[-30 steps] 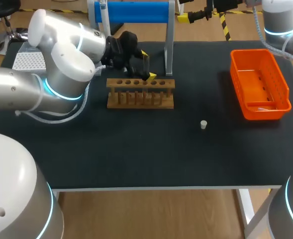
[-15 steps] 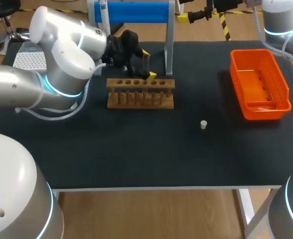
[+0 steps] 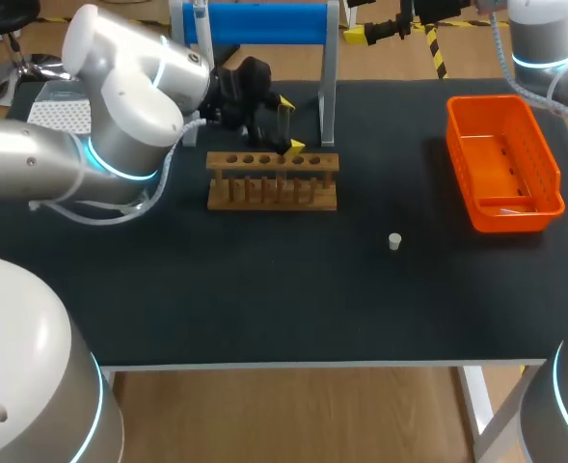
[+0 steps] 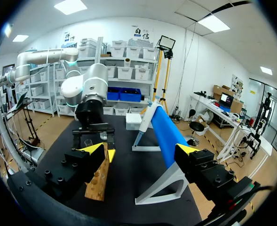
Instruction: Invert the test tube, pick up the pipette, mount the tip to pipette, aspirate from beaker and dispense into the tube, eject the tip, return the pipette, and cap with the stopper.
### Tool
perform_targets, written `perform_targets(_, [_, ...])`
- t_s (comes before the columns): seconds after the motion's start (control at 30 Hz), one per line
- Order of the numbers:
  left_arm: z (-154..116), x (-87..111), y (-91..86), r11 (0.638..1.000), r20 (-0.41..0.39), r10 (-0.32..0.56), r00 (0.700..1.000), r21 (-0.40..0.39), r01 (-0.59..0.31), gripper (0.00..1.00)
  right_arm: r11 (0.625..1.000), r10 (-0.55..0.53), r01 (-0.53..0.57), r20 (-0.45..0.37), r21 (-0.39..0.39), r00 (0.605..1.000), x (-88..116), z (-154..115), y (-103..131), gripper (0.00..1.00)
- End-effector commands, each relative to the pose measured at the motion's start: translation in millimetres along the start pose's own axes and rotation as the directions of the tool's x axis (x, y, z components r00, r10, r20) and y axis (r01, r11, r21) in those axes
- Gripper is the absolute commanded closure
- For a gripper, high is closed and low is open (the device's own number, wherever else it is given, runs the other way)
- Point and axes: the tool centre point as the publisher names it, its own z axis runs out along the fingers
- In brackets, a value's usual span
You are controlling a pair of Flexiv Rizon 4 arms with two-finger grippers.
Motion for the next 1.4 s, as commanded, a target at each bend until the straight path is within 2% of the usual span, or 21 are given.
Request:
perform_targets(0.03, [-2, -1.1, 0.0, 1.000, -0.006, 0.003, 1.000, -0.002, -0.003, 0.00, 1.000, 0.001, -0.001, -0.003, 0.004, 1.000, -1, -1, 1, 0.00])
perform_targets(1.13, [-3, 1.1, 0.5, 1.000, 0.004, 0.005, 1.000, -0.018, -0.005, 0.00, 1.000, 0.001, -0.001, -0.003, 0.004, 1.000, -1, -1, 1, 0.00])
perform_targets(1.27, [-3, 1.1, 0.5, 1.000, 0.004, 0.005, 1.000, -0.018, -0.005, 0.00, 1.000, -0.015, 0.015, -0.003, 0.017, 1.000, 21, -24, 3, 0.00])
perform_targets(1.4, [-3, 1.1, 0.5, 1.000, 0.004, 0.005, 1.000, -0.018, -0.005, 0.00, 1.000, -0.022, 0.022, -0.004, 0.002, 1.000, 54, -60, 7, 0.00])
